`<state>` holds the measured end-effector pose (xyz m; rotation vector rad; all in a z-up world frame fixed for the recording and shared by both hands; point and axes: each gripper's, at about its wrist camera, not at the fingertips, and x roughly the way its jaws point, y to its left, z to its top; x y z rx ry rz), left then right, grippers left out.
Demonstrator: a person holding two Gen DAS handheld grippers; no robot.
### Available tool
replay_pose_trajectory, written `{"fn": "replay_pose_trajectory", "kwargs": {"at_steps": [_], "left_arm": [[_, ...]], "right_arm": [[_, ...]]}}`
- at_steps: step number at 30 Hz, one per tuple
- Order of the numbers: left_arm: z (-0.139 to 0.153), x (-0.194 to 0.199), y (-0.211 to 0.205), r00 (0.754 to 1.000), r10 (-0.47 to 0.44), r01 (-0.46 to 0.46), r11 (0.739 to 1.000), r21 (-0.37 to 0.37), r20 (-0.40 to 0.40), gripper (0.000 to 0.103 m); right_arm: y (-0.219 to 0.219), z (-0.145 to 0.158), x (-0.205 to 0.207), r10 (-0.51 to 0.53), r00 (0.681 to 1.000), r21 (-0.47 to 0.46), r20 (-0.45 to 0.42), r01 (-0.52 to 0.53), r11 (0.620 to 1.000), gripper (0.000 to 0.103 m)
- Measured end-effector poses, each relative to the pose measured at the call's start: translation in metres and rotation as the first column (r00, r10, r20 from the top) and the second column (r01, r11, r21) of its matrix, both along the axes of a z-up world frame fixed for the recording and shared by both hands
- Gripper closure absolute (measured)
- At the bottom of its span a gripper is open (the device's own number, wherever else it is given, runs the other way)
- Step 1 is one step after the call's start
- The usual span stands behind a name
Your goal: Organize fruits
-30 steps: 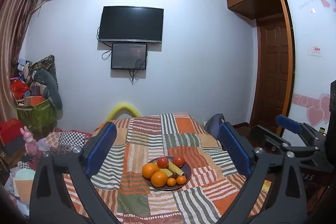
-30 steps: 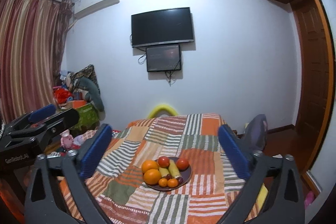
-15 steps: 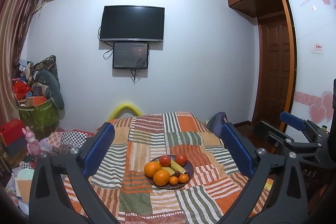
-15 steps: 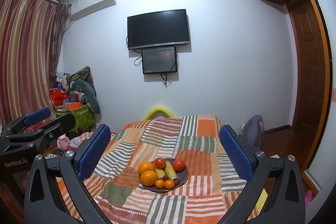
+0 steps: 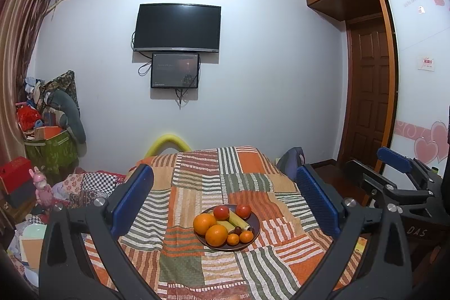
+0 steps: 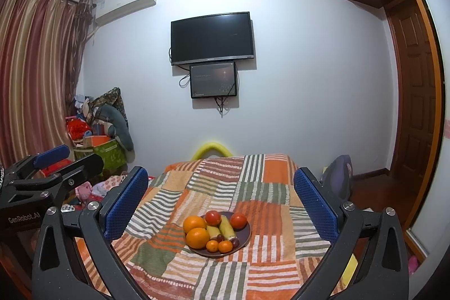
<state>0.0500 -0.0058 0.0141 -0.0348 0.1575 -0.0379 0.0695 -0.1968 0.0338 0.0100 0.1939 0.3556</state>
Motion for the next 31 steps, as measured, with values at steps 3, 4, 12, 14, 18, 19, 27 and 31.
{"fn": "replay_pose_trajectory", "kwargs": {"at_steps": [3, 4, 12, 14, 18, 19, 27, 31], "left_arm": [[-0.0008, -0.0002, 0.0000, 1.000, -0.006, 0.006, 1.000, -0.002, -0.001, 0.000], [-0.0011, -0.0003, -0.0003, 1.000, -0.009, 0.009, 1.000, -0.001, -0.001, 0.000], [0.0004, -0.0005, -0.0009, 1.000, -0.026, 0.026, 1.000, -0.004, 0.005, 0.000], [0.0007, -0.0004, -0.0016, 1.000, -0.029, 0.029, 1.000, -0.002, 0.004, 0.000], [0.0006, 0.0003, -0.0029, 1.000, -0.026, 0.026, 1.000, 0.005, 0.004, 0.000], [0.0004, 0.0002, -0.0032, 1.000, -0.026, 0.026, 1.000, 0.005, 0.003, 0.000], [-0.0009, 0.0008, -0.0038, 0.999, -0.037, 0.037, 0.999, 0.001, 0.000, 0.000], [-0.0015, 0.0016, -0.0049, 0.999, -0.038, 0.038, 0.999, 0.005, -0.004, 0.000]], "right_arm": [[0.0003, 0.0002, -0.0002, -0.002, 1.000, -0.005, 0.002, 0.002, 1.000, 0.000], [0.0004, 0.0005, -0.0002, -0.003, 1.000, -0.006, 0.001, 0.003, 1.000, 0.000], [-0.0012, 0.0007, 0.0002, -0.010, 1.000, -0.006, 0.001, 0.010, 1.000, 0.000], [-0.0013, -0.0002, 0.0003, -0.010, 1.000, -0.007, -0.001, 0.010, 1.000, 0.000], [-0.0018, -0.0005, 0.0004, -0.013, 1.000, -0.010, -0.001, 0.013, 1.000, 0.000], [-0.0016, -0.0008, 0.0003, -0.014, 1.000, -0.010, -0.002, 0.014, 1.000, 0.000], [-0.0022, -0.0011, 0.0014, -0.018, 1.000, -0.007, -0.006, 0.018, 1.000, 0.000], [-0.0019, -0.0022, 0.0017, -0.020, 1.000, -0.009, -0.007, 0.020, 1.000, 0.000]]}}
